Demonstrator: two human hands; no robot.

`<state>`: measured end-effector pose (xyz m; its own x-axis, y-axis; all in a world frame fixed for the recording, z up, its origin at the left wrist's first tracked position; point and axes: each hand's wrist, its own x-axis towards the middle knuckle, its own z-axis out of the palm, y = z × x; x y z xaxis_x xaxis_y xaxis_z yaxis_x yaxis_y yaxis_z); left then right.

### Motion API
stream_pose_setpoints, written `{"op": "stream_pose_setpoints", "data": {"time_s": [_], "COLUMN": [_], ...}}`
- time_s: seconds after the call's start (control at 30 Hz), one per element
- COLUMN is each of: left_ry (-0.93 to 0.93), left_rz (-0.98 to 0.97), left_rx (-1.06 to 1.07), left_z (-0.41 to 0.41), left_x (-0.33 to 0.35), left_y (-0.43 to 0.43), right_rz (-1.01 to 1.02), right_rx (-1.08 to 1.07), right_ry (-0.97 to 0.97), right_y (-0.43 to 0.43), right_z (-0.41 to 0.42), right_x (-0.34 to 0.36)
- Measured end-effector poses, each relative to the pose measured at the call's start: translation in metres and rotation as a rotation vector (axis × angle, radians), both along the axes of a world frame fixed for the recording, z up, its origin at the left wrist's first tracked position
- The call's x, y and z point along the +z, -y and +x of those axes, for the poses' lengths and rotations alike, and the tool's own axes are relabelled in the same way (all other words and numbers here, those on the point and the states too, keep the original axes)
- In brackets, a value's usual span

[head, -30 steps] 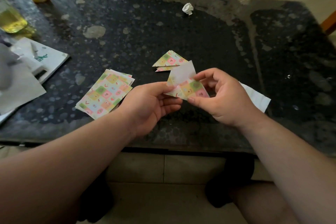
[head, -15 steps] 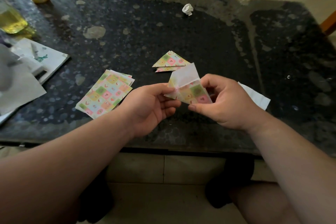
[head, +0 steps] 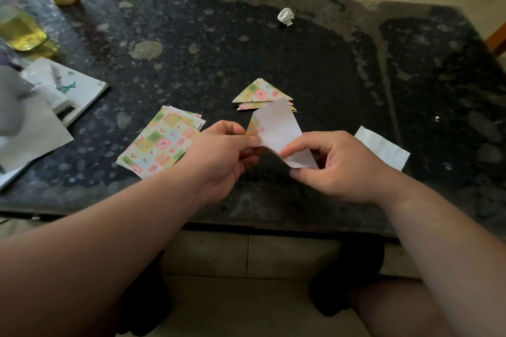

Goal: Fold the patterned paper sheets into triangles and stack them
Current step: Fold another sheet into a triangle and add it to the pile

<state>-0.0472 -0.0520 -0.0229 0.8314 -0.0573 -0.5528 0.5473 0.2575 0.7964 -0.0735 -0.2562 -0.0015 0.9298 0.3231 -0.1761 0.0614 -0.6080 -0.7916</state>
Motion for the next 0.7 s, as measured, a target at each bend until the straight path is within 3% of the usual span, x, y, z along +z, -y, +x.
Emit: {"op": "stream_pose_setpoints", "data": {"time_s": [0.1, 0.23, 0.33, 0.47, 0.7], "left_ry": [0.021, 0.063, 0.212, 0.373, 0.741], "left_rz": [0.138, 0.239, 0.513, 0.841, 1.369], "left_rx": [-0.002, -0.059, -0.171, -0.378, -0.76], "left_z": [0.0, 0.002, 0.0, -0.002, -0.032], "left_x": [-0.004, -0.008, -0.012, -0.02, -0.029], "left_y": [-0.001, -0.007, -0.009, -0.01, -0.009], "right_rz": [-0.063, 0.082, -0.022, -0.196, -0.304], "right_rx": [0.081, -0.008, -0.147, -0.13, -0.135], "right_ry": [-0.077, -0.183, -0.153, -0.213, -0.193], "right_y": [-0.001, -0.003, -0.006, -0.017, -0.028], "right_z": [0.001, 0.003, 0.009, 0.005, -0.005], "right_x": [0.004, 0.003, -0.009, -0.029, -0.035]}}
